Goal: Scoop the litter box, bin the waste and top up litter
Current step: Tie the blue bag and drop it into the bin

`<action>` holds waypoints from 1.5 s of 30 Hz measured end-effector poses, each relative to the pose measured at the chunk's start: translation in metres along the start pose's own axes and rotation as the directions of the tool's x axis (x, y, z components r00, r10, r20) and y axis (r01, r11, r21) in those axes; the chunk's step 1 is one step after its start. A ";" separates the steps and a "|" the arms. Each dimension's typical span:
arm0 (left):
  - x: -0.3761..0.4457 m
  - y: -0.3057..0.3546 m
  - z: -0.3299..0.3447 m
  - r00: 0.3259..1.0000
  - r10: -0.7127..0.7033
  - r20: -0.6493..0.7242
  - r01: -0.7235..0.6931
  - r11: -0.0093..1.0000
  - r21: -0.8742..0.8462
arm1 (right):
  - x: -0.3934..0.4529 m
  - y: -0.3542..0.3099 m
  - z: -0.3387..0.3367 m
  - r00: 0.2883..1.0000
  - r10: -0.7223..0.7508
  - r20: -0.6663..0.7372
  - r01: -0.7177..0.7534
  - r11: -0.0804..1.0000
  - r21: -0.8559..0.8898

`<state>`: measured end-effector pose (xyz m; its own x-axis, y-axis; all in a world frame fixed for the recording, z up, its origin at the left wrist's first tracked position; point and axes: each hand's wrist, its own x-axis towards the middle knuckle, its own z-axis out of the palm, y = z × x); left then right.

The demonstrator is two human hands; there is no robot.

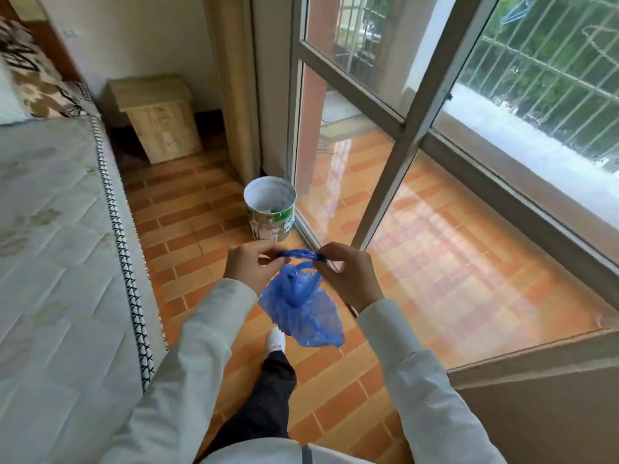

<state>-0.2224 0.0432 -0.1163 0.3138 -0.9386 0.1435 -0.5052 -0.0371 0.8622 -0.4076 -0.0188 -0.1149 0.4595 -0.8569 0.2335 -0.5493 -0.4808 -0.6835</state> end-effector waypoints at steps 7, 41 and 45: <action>0.136 -0.032 0.001 0.998 -0.066 -0.019 0.066 0.998 0.009 | 0.143 0.038 0.025 0.998 0.008 0.067 -0.009 1.000 0.013; 0.665 -0.204 0.011 0.954 -0.298 0.009 0.283 0.916 0.282 | 0.683 0.190 0.165 0.905 0.172 0.390 -0.114 0.979 -0.167; 0.684 -0.227 0.005 0.978 -0.208 0.027 0.183 0.907 0.379 | 0.700 0.195 0.175 0.905 0.226 0.359 -0.166 0.967 -0.191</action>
<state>0.1033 -0.5918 -0.2161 0.3902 -0.9192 -0.0526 -0.7053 -0.3352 0.6247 -0.0713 -0.6797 -0.2054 0.5426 -0.8178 -0.1919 -0.7410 -0.3584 -0.5679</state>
